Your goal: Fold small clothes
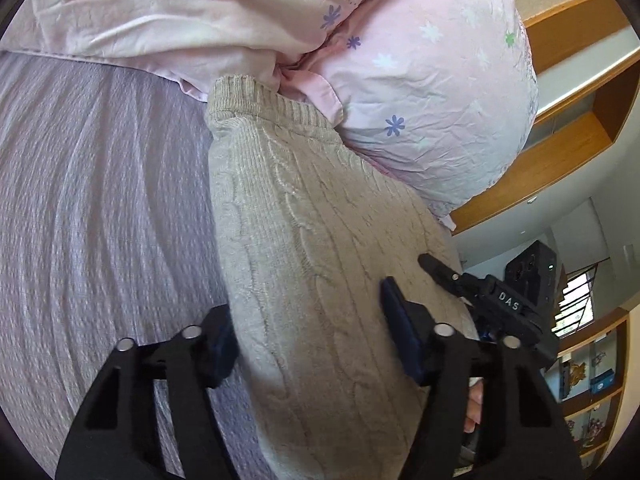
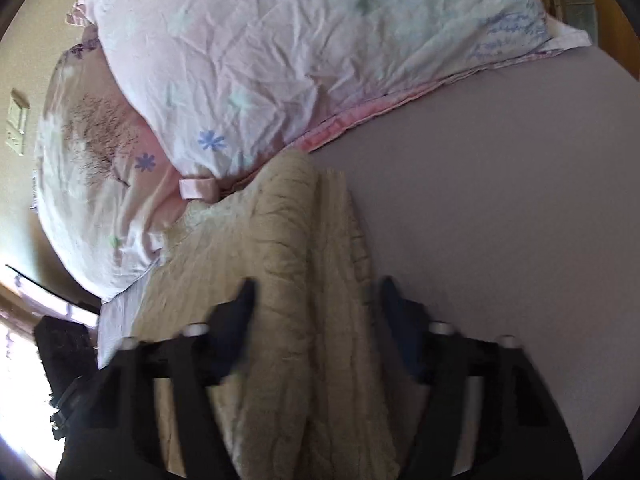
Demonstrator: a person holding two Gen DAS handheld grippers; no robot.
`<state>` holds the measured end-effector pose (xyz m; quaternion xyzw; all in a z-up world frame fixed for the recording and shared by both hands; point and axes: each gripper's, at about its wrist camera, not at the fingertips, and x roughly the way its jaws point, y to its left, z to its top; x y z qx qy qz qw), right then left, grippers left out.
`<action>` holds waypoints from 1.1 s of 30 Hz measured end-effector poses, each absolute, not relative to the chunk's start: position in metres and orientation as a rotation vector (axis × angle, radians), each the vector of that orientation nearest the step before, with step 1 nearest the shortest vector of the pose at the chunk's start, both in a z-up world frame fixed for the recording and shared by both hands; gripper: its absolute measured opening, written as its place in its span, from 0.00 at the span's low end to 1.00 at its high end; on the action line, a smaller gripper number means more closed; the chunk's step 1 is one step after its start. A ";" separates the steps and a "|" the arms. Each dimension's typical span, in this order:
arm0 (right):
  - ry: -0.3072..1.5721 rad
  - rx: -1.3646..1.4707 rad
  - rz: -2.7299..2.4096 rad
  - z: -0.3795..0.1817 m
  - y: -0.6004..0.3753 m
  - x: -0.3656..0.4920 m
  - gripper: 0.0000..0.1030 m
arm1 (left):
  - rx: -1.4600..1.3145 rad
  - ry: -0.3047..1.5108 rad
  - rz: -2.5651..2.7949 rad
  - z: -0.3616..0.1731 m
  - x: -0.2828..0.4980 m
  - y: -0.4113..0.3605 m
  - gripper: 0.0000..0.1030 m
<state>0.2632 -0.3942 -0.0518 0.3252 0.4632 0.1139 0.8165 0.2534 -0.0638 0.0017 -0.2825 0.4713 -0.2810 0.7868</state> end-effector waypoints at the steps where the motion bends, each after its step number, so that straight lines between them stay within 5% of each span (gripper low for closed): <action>1: 0.978 0.712 0.267 -0.052 -0.395 0.263 0.32 | -0.634 1.013 -0.623 0.004 0.253 -0.059 0.42; 6: 0.971 0.823 0.562 -0.054 -0.366 0.271 0.29 | -0.494 0.954 -0.626 0.041 0.228 -0.018 0.39; 9: 0.998 0.642 0.514 -0.045 -0.333 0.278 0.37 | -0.422 0.951 -0.515 0.051 0.227 0.014 0.45; 12: 0.891 0.633 0.439 -0.024 -0.342 0.253 0.56 | -0.404 0.932 -0.394 0.054 0.214 0.041 0.47; 16: 0.866 0.560 0.496 -0.008 -0.332 0.214 0.57 | -0.313 0.827 -0.353 0.067 0.169 0.054 0.66; 18: 0.909 0.527 0.512 -0.014 -0.317 0.208 0.52 | -0.279 0.820 -0.355 0.066 0.150 0.054 0.68; 19: 0.931 0.507 0.507 -0.017 -0.309 0.208 0.22 | -0.268 0.818 -0.356 0.064 0.141 0.052 0.70; 20: 0.945 0.488 0.454 -0.020 -0.304 0.210 0.07 | -0.253 0.817 -0.357 0.062 0.133 0.048 0.72; 25: 0.894 0.569 0.341 -0.025 -0.324 0.207 0.08 | -0.141 0.779 -0.286 0.050 0.098 0.027 0.92; 27: 0.883 0.532 0.337 -0.020 -0.321 0.194 0.24 | -0.128 0.771 -0.306 0.046 0.092 0.020 0.95; 29: 0.844 0.461 0.287 -0.012 -0.317 0.170 0.92 | -0.096 0.789 -0.279 0.042 0.091 0.010 0.99; 33: 0.776 0.287 0.198 -0.004 -0.311 0.125 0.98 | -0.024 0.838 -0.233 0.031 0.096 -0.007 0.99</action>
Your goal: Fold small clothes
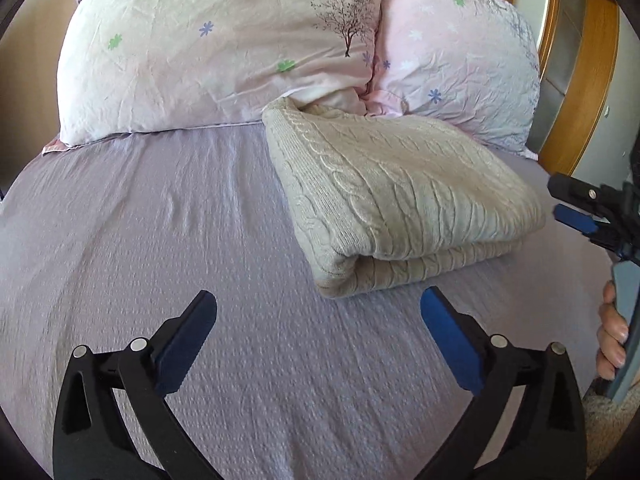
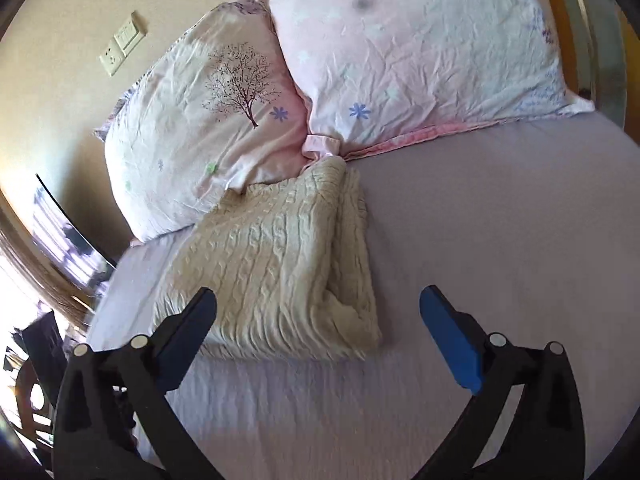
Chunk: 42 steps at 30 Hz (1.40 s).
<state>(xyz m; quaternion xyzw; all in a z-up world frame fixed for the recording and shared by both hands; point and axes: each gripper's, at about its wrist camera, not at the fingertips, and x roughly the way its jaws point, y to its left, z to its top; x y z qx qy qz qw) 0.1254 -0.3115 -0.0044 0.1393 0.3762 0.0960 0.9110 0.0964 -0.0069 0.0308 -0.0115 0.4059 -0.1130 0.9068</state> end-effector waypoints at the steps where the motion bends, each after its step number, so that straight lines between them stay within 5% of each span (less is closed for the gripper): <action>1: 0.792 0.243 0.183 -0.008 -0.305 0.125 0.98 | -0.016 0.857 -0.227 0.027 0.099 -0.010 0.99; 13: 0.979 -0.020 0.111 -0.058 -0.249 0.139 0.98 | 0.073 0.944 -0.107 0.007 0.108 -0.019 0.99; 42: 0.981 -0.032 0.097 -0.060 -0.247 0.138 0.98 | 0.075 0.944 -0.106 0.007 0.109 -0.019 0.99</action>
